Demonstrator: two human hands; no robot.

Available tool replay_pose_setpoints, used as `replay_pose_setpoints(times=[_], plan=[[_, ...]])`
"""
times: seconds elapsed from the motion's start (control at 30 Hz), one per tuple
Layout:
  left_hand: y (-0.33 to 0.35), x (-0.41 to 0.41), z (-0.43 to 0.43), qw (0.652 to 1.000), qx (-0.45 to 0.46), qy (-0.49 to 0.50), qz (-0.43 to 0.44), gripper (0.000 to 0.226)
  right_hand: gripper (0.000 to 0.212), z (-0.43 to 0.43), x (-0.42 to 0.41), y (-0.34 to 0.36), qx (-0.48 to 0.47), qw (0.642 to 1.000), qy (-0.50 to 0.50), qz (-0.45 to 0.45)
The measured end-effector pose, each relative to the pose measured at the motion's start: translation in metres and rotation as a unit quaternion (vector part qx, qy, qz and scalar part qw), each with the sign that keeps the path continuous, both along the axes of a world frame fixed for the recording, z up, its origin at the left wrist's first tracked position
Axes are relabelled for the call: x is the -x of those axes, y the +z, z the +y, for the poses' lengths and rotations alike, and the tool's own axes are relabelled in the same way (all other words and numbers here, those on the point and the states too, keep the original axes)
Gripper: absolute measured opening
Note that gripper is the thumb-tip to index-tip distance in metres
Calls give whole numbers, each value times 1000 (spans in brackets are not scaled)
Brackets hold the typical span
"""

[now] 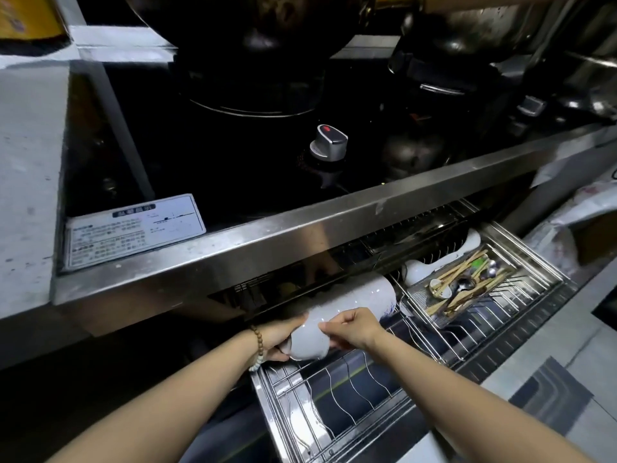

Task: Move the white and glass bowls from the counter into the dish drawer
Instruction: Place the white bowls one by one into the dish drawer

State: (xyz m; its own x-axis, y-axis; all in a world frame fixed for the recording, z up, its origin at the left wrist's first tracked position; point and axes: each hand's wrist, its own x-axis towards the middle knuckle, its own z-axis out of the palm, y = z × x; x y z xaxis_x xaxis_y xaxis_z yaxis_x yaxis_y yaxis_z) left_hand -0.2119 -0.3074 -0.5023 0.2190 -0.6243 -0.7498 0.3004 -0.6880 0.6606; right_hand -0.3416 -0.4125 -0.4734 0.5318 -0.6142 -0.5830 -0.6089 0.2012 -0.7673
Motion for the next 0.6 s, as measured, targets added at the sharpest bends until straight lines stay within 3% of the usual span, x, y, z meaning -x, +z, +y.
replay_pose_setpoints(times=[0.23,0.6], plan=[[-16,-1,-6,998,-27,6,-48,50,17,-4,1,-19,16,998,-57,-14],[-20,0,-10,988,-58,-51,-135,53,20,-10,2,-33,30,998,-55,-7]])
